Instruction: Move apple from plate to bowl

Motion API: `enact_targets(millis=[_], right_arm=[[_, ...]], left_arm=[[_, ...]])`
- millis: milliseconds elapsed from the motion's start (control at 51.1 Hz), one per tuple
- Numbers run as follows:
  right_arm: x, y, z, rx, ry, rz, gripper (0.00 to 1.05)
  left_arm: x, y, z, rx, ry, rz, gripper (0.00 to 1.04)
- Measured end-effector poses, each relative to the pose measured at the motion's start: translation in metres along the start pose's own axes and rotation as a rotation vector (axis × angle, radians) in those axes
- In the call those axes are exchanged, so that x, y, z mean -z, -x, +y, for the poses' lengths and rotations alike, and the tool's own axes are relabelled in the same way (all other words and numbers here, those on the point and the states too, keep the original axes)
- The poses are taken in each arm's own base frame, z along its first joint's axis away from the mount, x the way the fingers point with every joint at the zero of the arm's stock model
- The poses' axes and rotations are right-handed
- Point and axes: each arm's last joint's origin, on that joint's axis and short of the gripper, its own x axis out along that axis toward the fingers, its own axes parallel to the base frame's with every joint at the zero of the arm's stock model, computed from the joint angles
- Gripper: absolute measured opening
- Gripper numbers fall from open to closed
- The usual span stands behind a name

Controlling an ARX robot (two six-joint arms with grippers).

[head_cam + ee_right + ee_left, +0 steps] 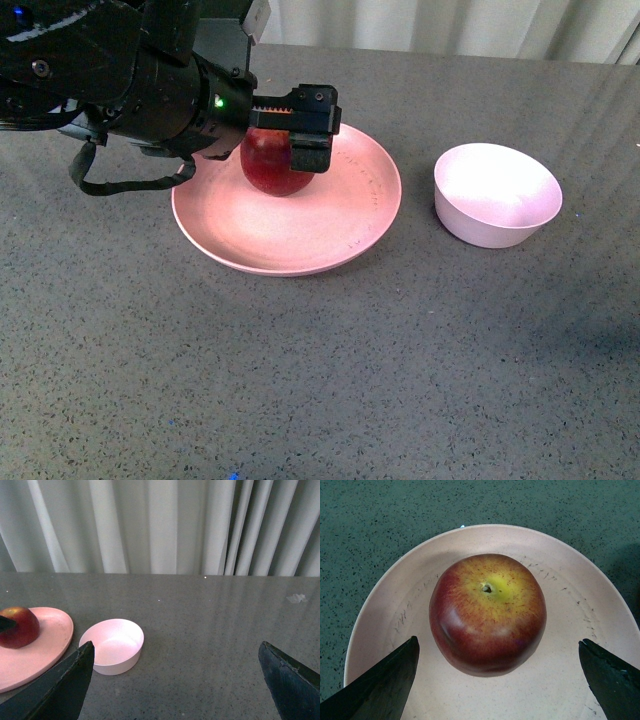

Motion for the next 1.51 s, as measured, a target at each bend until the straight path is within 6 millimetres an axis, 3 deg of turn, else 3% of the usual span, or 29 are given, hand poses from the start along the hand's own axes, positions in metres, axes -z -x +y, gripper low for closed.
enact_targets(millis=[783,881,979,1273,1508], right_arm=[[0.0,0.0,0.0,0.0,0.0,0.0,0.96],[0.0,0.0,0.0,0.0,0.0,0.0,0.96],[0.0,0.0,0.0,0.0,0.0,0.0,0.96],[0.0,0.0,0.0,0.0,0.0,0.0,0.96],[0.0,0.0,0.0,0.0,0.0,0.0,0.96]], left_arm=[[-0.009,-0.035,-0.007,-0.034,-0.046,0.028,0.96],[-0.009,-0.037,-0.007,-0.04,-0.053,0.03,0.79],[-0.009,-0.037,-0.007,-0.042,-0.056,0.03,0.74],[-0.005,-0.027,-0.01,-0.003,-0.06,0.009,0.71],[-0.021,-0.001,-0.039,0.086,-0.079,-0.064,0.71]])
